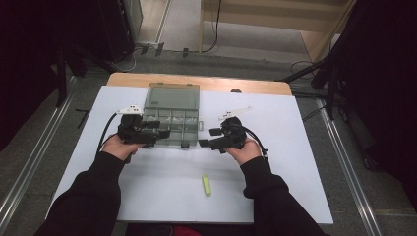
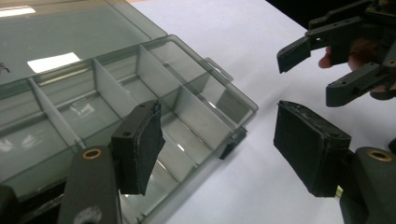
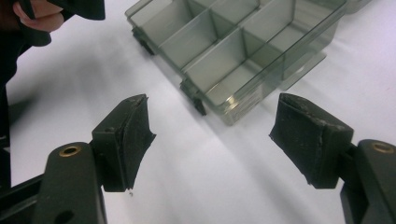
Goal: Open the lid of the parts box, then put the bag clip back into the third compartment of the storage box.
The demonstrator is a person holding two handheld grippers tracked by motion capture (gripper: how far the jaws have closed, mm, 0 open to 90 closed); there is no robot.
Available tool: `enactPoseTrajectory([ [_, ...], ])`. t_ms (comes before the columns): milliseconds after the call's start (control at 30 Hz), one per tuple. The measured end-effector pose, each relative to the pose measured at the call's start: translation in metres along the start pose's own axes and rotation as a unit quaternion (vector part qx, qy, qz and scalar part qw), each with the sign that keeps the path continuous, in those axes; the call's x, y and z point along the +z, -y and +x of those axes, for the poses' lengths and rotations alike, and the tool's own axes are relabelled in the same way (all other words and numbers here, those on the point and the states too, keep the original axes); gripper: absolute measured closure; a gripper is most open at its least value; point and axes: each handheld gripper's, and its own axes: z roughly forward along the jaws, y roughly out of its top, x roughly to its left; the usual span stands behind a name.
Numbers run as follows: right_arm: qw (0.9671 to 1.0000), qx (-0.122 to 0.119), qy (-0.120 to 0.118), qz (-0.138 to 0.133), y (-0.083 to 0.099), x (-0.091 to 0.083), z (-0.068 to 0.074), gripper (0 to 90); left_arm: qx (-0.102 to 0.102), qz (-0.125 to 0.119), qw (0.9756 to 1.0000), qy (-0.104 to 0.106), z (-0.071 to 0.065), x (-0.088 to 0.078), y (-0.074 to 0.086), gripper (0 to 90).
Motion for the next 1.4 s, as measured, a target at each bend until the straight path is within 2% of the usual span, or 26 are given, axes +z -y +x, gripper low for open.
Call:
enactPoseTrajectory([
  [100, 0.9999, -0.006, 0.002, 0.008, 0.004, 0.001, 0.004, 27.3, 0.002, 0.002, 1.0000, 0.001, -0.004, -0.002, 0.006, 32.2],
  [167, 0.9999, -0.001, -0.007, 0.009, 0.008, 0.002, 0.008, 26.6, -0.002, 0.000, 1.0000, 0.008, -0.006, -0.006, 0.010, 32.2],
  [233, 0.9998, -0.006, -0.011, 0.014, 0.012, 0.002, 0.011, 26.0, -0.003, 0.001, 1.0000, 0.008, -0.008, -0.008, 0.014, 32.2],
  [433, 0.9998, -0.006, -0.015, 0.012, 0.017, -0.002, 0.018, 25.5, 0.015, 0.006, 0.9998, 0.010, -0.017, -0.010, 0.020, 32.2],
  [600, 0.9998, -0.005, -0.017, 0.009, 0.023, -0.010, 0.021, 25.0, 0.031, 0.006, 0.9992, 0.025, -0.022, -0.011, 0.028, 32.1],
  [967, 0.9998, -0.005, -0.012, 0.012, 0.042, -0.024, 0.028, 25.0, 0.036, 0.011, 0.9989, 0.027, -0.032, -0.018, 0.046, 32.2],
  [1067, 0.9998, -0.002, -0.010, 0.014, 0.047, -0.027, 0.031, 25.1, 0.033, 0.007, 0.9988, 0.037, -0.034, -0.022, 0.052, 32.2],
  [1400, 0.9998, -0.003, -0.009, 0.018, 0.060, -0.031, 0.040, 25.1, 0.038, 0.015, 0.9986, 0.033, -0.039, -0.031, 0.064, 32.2],
])
